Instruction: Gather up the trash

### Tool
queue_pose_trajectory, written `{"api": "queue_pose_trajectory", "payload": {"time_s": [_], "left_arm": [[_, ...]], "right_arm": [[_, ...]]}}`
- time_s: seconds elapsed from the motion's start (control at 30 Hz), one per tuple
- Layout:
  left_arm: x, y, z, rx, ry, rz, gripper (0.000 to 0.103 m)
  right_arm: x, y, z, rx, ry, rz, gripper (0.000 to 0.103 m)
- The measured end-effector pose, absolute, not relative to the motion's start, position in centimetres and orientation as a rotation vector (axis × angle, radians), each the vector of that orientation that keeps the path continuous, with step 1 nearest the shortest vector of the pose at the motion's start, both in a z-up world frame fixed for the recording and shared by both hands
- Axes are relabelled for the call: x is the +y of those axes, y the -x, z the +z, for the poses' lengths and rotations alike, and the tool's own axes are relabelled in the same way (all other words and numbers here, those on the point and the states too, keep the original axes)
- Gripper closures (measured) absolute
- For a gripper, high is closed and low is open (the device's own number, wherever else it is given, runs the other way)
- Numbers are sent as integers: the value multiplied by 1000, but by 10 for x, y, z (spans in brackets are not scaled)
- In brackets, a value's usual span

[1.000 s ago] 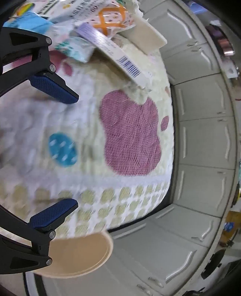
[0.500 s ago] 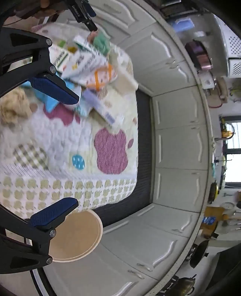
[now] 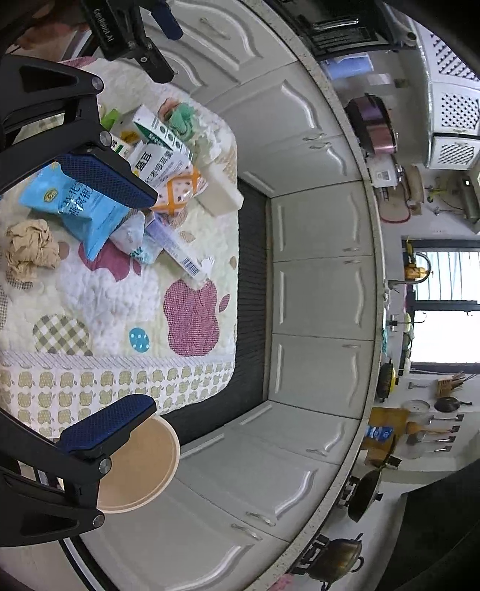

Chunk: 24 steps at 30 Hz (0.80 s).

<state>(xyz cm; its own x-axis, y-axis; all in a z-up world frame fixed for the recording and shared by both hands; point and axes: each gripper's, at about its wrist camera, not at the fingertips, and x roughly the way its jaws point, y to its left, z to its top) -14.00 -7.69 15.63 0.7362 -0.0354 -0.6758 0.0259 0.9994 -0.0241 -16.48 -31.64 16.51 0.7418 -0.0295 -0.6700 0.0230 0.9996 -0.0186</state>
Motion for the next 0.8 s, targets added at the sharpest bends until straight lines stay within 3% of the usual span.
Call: {"api": "queue_pose_trajectory", "payload": {"time_s": [0.8], "left_arm": [[-99, 178, 181, 686, 34, -50, 0]], "right_arm": [[-321, 203, 191, 653, -19, -71, 3]]}}
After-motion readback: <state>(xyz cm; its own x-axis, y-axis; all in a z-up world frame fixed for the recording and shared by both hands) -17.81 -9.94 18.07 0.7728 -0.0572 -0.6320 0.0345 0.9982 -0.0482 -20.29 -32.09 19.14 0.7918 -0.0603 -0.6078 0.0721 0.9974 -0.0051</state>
